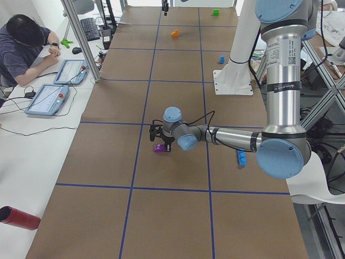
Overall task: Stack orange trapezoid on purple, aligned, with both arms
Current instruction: 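Lower the left gripper onto the purple trapezoid and grasp it, then carry the purple trapezoid with the left gripper to the table center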
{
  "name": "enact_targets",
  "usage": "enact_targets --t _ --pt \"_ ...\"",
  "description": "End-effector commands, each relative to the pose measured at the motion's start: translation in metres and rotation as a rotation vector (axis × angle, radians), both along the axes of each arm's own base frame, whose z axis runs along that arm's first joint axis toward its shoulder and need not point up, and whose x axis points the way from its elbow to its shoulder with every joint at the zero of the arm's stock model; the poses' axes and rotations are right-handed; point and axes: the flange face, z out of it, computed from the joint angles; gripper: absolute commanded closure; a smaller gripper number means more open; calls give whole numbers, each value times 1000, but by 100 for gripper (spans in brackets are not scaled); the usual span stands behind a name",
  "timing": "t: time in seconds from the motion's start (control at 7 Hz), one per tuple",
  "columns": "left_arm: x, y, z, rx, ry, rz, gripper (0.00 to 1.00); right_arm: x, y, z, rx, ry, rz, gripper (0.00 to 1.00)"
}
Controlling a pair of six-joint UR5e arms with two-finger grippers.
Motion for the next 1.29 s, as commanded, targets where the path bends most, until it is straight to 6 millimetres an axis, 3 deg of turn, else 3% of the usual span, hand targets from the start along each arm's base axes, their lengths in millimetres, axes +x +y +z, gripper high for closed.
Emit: enact_targets --t 0.0,0.29,0.43,0.57,0.71,0.86,1.14 --pt "38 -34 -118 -5 -6 11 100 0 0 -1 0 -3 -1 0" --pt "152 -22 -238 40 -24 122 100 0 0 -1 2 -3 -1 0" --pt "193 -22 -299 107 -35 113 100 0 0 -2 3 -4 -1 0" --pt "235 -24 -336 137 -31 129 100 0 0 -2 3 -4 -1 0" --pt "272 -31 -362 148 -34 139 100 0 0 -4 6 -5 0 0" --pt "302 -28 -377 147 -45 158 100 0 0 -3 5 -6 -1 0" --pt "356 -10 -387 117 -81 136 100 0 0 -4 7 -5 0 0"
